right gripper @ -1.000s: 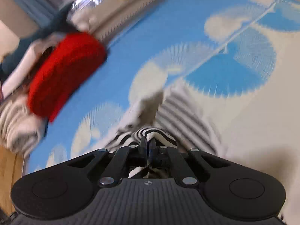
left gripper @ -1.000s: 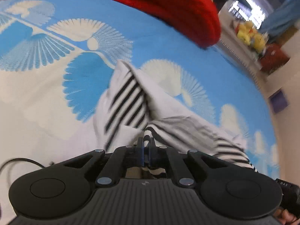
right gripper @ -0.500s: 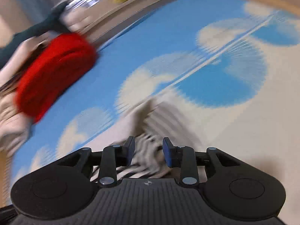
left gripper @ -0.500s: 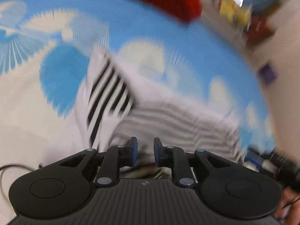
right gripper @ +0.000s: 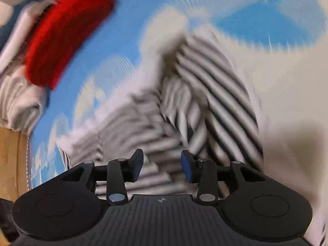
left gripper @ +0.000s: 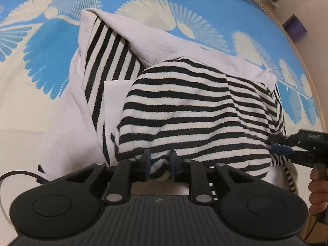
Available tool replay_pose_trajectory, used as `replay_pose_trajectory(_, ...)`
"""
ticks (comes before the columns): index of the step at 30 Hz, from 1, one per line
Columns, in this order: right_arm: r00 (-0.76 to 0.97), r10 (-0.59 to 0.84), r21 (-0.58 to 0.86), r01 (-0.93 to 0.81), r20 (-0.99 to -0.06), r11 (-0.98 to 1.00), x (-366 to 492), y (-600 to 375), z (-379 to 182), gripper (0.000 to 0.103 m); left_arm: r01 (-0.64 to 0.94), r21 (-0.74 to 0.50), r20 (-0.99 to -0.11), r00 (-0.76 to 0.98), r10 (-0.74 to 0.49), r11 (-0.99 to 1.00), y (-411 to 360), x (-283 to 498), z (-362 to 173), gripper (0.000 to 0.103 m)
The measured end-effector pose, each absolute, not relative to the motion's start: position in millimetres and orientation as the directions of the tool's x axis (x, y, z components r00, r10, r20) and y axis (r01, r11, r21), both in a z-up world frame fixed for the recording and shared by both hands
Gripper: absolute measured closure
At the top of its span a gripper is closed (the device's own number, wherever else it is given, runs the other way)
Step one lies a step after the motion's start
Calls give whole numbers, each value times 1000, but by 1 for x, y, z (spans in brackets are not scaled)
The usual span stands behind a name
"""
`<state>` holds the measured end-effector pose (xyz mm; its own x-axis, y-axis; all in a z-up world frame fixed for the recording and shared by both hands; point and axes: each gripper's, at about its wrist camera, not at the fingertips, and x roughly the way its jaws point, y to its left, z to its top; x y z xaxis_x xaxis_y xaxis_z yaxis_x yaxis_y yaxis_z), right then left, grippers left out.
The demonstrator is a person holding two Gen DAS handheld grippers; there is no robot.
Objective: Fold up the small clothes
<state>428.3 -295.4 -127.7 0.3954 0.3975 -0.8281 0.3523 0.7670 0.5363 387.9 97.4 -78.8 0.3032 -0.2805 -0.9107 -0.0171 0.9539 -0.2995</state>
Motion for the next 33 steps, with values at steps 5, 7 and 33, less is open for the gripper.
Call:
replay_pose_trajectory(5,432,256,427,361,-865,829,413,-303,-99,60,23,-297,-821,504,-268,955,107,359,-17,80)
replay_pose_trajectory(7,528,241,438,288,-814,851,399,-302,-67,60,15,-310,-766,589,-259,950,116,337,5,80)
replay_pose_trajectory(33,543,179,384,291,-820,876,164,-367,-48,54,-166,-294,-886,417,-203,941,154,109,-14,22)
